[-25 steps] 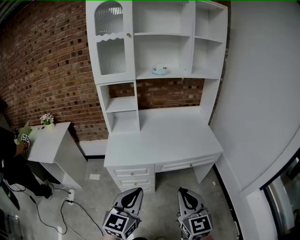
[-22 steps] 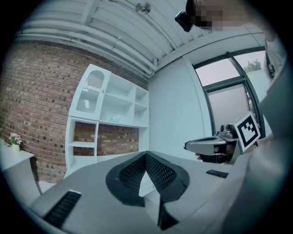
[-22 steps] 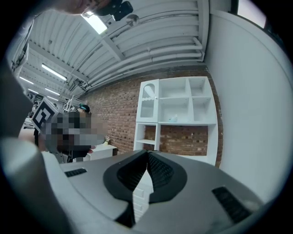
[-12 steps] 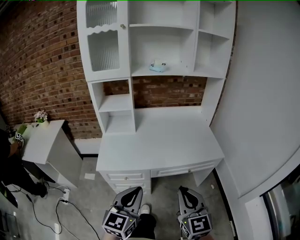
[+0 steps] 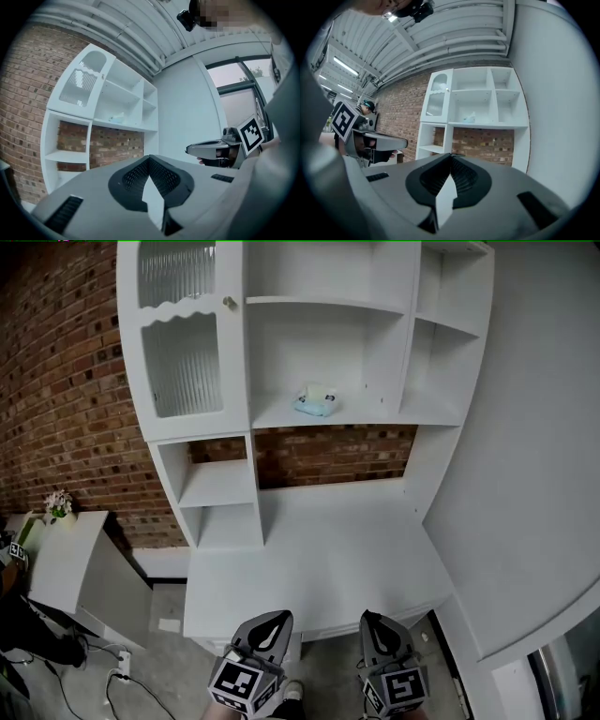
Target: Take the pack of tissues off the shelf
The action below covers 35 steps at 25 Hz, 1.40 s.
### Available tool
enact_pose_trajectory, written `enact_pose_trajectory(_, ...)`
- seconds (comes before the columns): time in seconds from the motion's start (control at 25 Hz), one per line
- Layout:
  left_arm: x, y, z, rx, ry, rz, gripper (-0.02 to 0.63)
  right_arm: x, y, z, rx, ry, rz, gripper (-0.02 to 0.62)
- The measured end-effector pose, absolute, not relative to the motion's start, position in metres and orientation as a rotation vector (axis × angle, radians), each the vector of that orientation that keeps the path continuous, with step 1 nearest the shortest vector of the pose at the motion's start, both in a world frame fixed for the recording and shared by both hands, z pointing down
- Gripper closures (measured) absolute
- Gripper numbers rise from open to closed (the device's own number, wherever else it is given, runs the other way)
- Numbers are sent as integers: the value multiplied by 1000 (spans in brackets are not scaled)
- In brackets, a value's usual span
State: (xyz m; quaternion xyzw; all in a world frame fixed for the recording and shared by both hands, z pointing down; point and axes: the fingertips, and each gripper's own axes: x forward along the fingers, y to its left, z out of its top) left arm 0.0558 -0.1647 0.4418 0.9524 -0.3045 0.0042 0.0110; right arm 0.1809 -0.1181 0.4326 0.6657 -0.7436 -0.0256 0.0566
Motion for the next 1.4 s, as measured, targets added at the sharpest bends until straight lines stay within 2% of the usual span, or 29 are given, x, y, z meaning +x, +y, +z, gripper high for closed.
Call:
enact_pose_trajectory(0.52,34,-326,398,2973,-1096,-62,598,180,-292,392,2003,-2300,-145,588)
enact_pose_trajectory(0.92,54,-378,389,2933,-1298,17,599,205,-364,381,1837,-2426,-176,588)
enact_pose_trajectory(1.12,71,-401,370,2930,-1397,-100,598,220,-399,360,1717,-2496,-245,588)
enact_pose_trajectory(1.4,91,-418,365,2912,-1438,-65,598,237,-439,331,1659,-2520,-324,588)
